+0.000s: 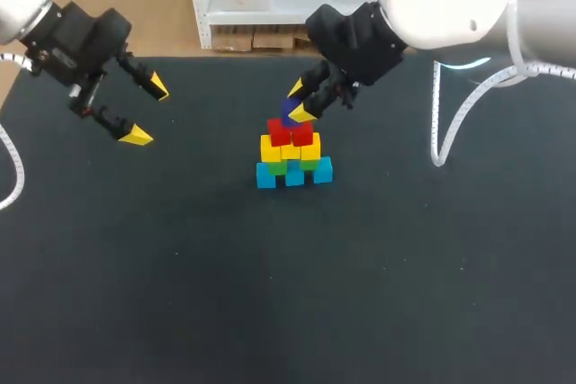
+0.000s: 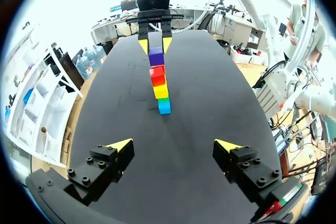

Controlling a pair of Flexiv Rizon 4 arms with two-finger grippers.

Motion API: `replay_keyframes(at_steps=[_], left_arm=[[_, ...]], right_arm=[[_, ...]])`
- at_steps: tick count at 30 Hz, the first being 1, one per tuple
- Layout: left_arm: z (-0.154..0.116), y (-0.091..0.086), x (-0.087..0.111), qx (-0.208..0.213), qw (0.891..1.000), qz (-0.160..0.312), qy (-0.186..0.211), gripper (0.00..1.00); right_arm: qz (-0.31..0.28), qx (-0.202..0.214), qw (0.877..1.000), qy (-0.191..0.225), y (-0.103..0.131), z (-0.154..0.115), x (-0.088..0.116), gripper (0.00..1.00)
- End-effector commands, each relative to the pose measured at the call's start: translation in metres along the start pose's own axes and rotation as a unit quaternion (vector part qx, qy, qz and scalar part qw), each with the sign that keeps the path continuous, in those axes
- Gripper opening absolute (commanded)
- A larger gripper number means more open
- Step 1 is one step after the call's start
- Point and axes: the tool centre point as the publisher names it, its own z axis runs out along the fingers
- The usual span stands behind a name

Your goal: Place the blue cubes, place green cubes on the blue cubes, place the yellow cubes on the green cubes, then place the red cubes on the yellow cubes, and place purple cube on the red cubes.

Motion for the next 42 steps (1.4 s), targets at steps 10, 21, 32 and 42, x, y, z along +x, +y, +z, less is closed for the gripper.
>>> replay_keyframes(at_steps=[10,21,32,42], left_arm=[[0.0005,0.0005,0.0009,0.000,1.000,0.001,-0.001,1.00],[0.0005,0.0005,0.0009,0.000,1.000,0.001,-0.001,1.00],[0.0005,0.0005,0.0009,0.000,1.000,0.001,-0.001,1.00],[0.0005,0.0005,0.0009,0.000,1.000,0.001,-0.001,1.00]], right_arm=[[0.005,0.003,1.000,0.001,-0.0036,0.0072,-0.0006,0.00],[0.007,0.003,1.000,0.003,-0.0038,0.0062,0.0017,0.00],[0.010,0.005,1.000,0.005,-0.0034,0.0029,0.0047,0.00],[0.008,0.002,1.000,0.004,-0.0018,0.0040,0.0036,0.00]])
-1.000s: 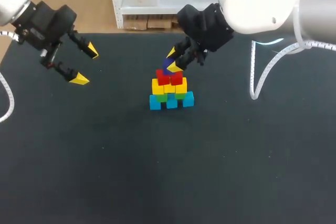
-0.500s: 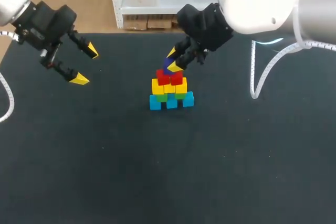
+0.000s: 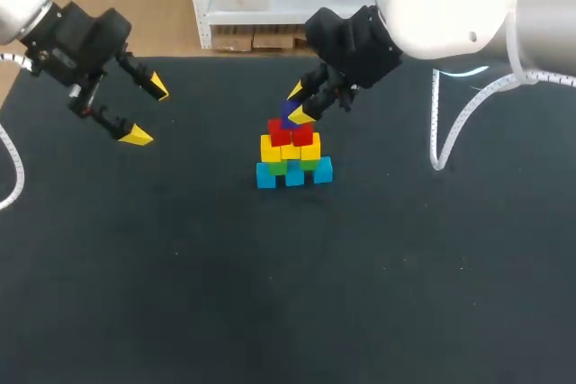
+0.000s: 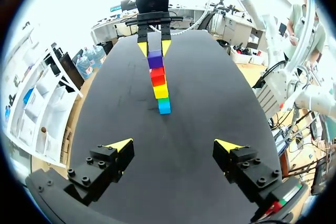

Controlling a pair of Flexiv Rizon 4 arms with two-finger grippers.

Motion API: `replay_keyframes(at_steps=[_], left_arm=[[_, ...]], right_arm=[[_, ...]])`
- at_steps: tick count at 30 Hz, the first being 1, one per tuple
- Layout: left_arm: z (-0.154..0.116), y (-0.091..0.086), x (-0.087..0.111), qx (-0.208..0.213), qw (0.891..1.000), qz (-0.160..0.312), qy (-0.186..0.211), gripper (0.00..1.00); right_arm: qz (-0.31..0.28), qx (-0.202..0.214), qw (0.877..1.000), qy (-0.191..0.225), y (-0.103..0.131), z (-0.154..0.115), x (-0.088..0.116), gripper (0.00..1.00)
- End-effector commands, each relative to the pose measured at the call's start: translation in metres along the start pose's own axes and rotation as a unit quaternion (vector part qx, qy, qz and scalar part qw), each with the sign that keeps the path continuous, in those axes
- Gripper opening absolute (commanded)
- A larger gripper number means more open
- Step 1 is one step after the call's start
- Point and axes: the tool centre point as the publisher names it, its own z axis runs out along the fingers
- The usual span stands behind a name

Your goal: Place the blue cubes, place green cubes on the blue cubes, place the yellow cubes on the green cubes, then place the red cubes on the yellow cubes, and place purple cube on the red cubes.

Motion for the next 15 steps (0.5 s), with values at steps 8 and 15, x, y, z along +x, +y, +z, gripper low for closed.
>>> replay_keyframes(at_steps=[8,15], left_arm=[[0.0005,0.0005,0.0009,0.000,1.000,0.001,-0.001,1.00],[0.0005,0.0005,0.0009,0.000,1.000,0.001,-0.001,1.00]], right_arm=[[0.001,-0.001,1.000,0.001,0.0008,0.0002,0.0005,0.00],[0.003,-0.003,1.000,0.002,0.0008,0.0012,0.0009,0.24]])
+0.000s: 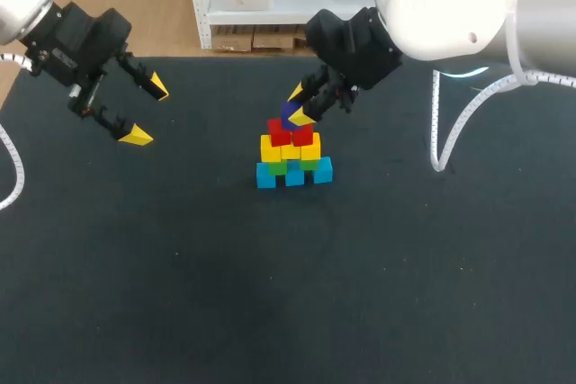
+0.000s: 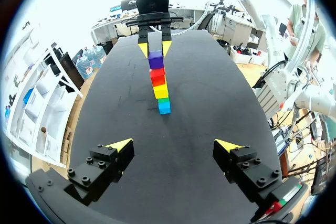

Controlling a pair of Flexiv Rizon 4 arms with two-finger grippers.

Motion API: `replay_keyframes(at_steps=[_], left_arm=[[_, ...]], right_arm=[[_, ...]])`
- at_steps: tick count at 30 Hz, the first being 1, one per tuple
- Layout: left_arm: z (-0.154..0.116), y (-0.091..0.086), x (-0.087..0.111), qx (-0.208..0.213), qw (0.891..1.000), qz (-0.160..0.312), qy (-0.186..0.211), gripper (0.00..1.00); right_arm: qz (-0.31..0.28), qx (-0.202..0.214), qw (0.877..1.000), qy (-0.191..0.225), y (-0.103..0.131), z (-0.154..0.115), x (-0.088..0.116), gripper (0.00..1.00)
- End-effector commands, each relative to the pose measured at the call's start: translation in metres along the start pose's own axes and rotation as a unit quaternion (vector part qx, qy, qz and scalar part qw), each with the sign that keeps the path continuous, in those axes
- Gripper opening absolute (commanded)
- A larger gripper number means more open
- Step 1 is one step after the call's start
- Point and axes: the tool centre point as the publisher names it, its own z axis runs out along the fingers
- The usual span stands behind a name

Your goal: Place the blue cubes, place green cubes on the blue cubes, place the yellow cubes on the green cubes, then place the red cubes on the yellow cubes, and place purple cube on the red cubes.

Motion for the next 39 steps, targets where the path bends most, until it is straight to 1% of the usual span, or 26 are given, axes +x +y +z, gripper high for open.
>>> replay_keyframes(at_steps=[1,6,14,20,21,22,23,24,28,30,33,39], left_arm=[[0.000,0.000,0.001,0.000,1.000,0.001,-0.001,1.00],[0.000,0.000,0.001,0.000,1.000,0.001,-0.001,1.00],[0.000,0.000,0.001,0.000,1.000,0.001,-0.001,1.00],[0.000,0.000,0.001,0.000,1.000,0.001,-0.001,1.00],[0.000,0.000,0.001,0.000,1.000,0.001,-0.001,1.00],[0.000,0.000,0.001,0.000,1.000,0.001,-0.001,1.00],[0.000,0.000,0.001,0.000,1.000,0.001,-0.001,1.00],[0.000,0.000,0.001,0.000,1.000,0.001,-0.001,1.00],[0.000,0.000,0.001,0.000,1.000,0.001,-0.001,1.00],[0.000,0.000,0.001,0.000,1.000,0.001,-0.001,1.00],[0.000,0.000,0.001,0.000,1.000,0.001,-0.001,1.00],[0.000,0.000,0.001,0.000,1.000,0.001,-0.001,1.00]], right_arm=[[0.000,-0.001,1.000,0.000,-0.001,0.000,0.000,0.26],[0.001,-0.002,1.000,0.000,-0.001,0.001,-0.001,0.31],[0.000,-0.004,1.000,-0.001,-0.001,0.002,-0.001,0.46],[0.000,-0.005,1.000,-0.003,-0.002,0.002,-0.002,0.49],[0.000,-0.005,1.000,-0.003,-0.002,0.002,-0.002,0.53],[0.000,-0.005,1.000,-0.003,-0.002,0.001,-0.002,0.64],[0.000,-0.004,1.000,-0.003,-0.003,0.000,-0.002,0.85],[0.000,-0.004,1.000,-0.003,-0.003,0.000,-0.002,1.00],[0.000,0.003,1.000,-0.004,-0.005,-0.011,-0.002,1.00],[0.006,0.008,1.000,-0.012,-0.007,-0.019,0.000,1.00],[0.030,0.016,0.999,-0.030,-0.011,-0.034,0.007,1.00],[0.045,0.050,0.997,-0.032,-0.016,-0.064,0.024,1.00]])
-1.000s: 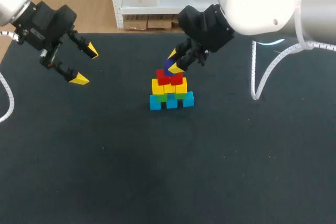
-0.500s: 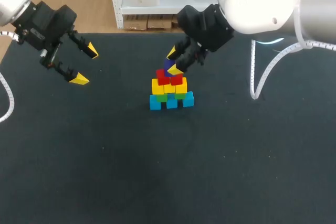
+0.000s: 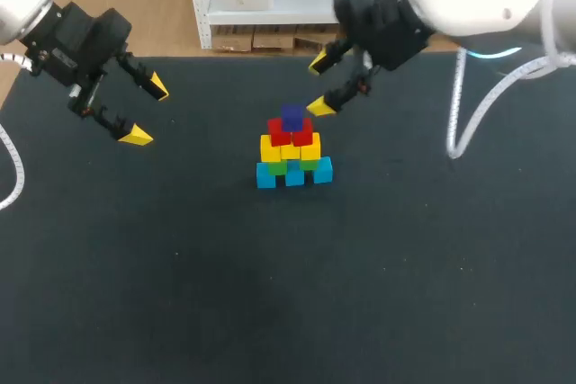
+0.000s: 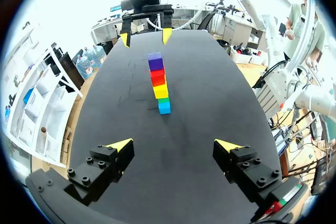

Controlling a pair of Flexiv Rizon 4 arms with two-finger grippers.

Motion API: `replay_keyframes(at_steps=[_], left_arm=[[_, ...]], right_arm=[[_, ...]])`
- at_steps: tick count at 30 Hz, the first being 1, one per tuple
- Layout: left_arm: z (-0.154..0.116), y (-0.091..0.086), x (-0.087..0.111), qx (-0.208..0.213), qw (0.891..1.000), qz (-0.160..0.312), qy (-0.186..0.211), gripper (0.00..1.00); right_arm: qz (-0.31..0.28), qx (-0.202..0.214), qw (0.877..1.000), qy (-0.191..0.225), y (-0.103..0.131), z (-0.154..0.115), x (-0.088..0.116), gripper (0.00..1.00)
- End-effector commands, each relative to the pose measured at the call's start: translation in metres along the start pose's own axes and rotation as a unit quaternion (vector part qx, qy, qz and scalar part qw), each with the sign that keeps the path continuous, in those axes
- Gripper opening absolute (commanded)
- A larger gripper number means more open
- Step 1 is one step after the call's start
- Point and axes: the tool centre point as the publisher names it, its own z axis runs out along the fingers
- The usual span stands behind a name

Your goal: Place the blue cubes, place green cubes on the blue cubes, place the yellow cubes on the green cubes, then place the red cubes on the yellow cubes, and place purple cube on the red cubes.

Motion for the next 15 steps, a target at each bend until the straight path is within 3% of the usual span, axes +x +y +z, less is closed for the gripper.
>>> replay_keyframes(at_steps=[1,10,15], left_arm=[[0.000,0.000,0.001,0.000,1.000,0.001,-0.001,1.00],[0.000,0.000,0.001,0.000,1.000,0.001,-0.001,1.00],[0.000,0.000,0.001,0.000,1.000,0.001,-0.001,1.00]], right_arm=[[0.004,0.022,1.000,-0.007,0.008,-0.027,0.014,1.00],[0.030,0.040,0.998,-0.026,0.002,-0.061,0.041,1.00],[0.026,0.040,0.999,-0.023,-0.002,-0.072,0.043,1.00]])
